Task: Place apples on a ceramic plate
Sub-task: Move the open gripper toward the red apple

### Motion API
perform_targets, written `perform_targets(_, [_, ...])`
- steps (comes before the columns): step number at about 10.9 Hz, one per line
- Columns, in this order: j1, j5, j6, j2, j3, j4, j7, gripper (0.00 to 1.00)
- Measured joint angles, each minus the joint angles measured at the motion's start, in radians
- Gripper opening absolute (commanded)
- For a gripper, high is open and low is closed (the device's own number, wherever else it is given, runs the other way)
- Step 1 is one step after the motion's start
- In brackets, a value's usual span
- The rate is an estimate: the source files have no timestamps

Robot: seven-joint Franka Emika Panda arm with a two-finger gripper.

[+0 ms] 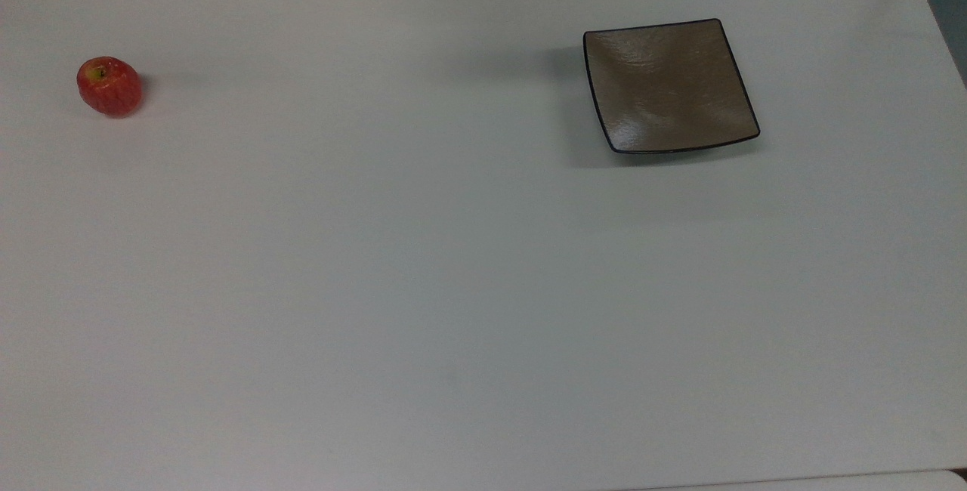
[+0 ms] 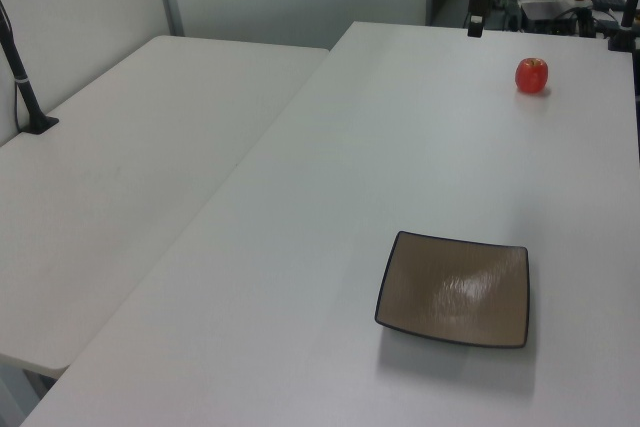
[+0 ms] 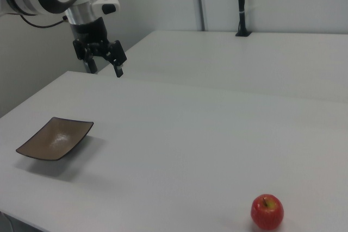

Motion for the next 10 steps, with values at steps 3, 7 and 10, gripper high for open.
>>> perform_targets(3, [-0.001,0.000,0.000,0.000,-0.006,0.000,0.000,1.00])
perform_targets(7, [-0.030,0.000,0.000,-0.002,-0.016,0.000,-0.118,1.00])
perform_targets(10, [-0.088,0.000,-0.044,-0.002,-0.018,-0.007,-0.338,1.00])
